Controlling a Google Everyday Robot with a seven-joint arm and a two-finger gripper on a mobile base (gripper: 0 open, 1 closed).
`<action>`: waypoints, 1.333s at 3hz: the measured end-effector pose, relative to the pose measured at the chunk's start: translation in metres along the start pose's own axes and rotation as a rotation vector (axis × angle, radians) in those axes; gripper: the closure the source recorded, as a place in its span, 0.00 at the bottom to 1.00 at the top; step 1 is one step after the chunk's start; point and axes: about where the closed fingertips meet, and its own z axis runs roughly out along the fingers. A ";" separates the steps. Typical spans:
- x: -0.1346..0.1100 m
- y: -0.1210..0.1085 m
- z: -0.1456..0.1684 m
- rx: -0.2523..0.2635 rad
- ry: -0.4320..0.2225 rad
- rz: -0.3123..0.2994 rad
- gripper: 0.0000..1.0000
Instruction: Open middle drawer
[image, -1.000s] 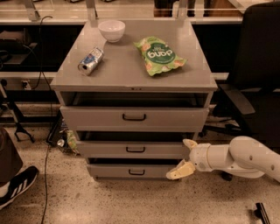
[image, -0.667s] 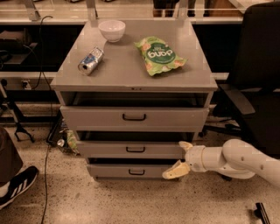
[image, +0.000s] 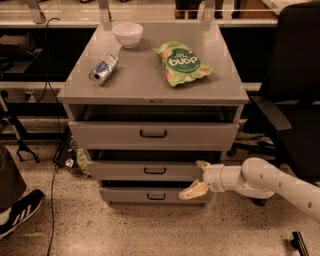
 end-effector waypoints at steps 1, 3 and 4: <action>0.002 -0.019 0.027 -0.023 -0.031 0.005 0.00; -0.004 -0.049 0.061 -0.034 -0.101 0.006 0.00; 0.002 -0.051 0.069 -0.052 -0.107 0.017 0.17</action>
Offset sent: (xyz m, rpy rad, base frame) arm 0.0749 0.0220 -0.0343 0.1055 -0.0430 0.0129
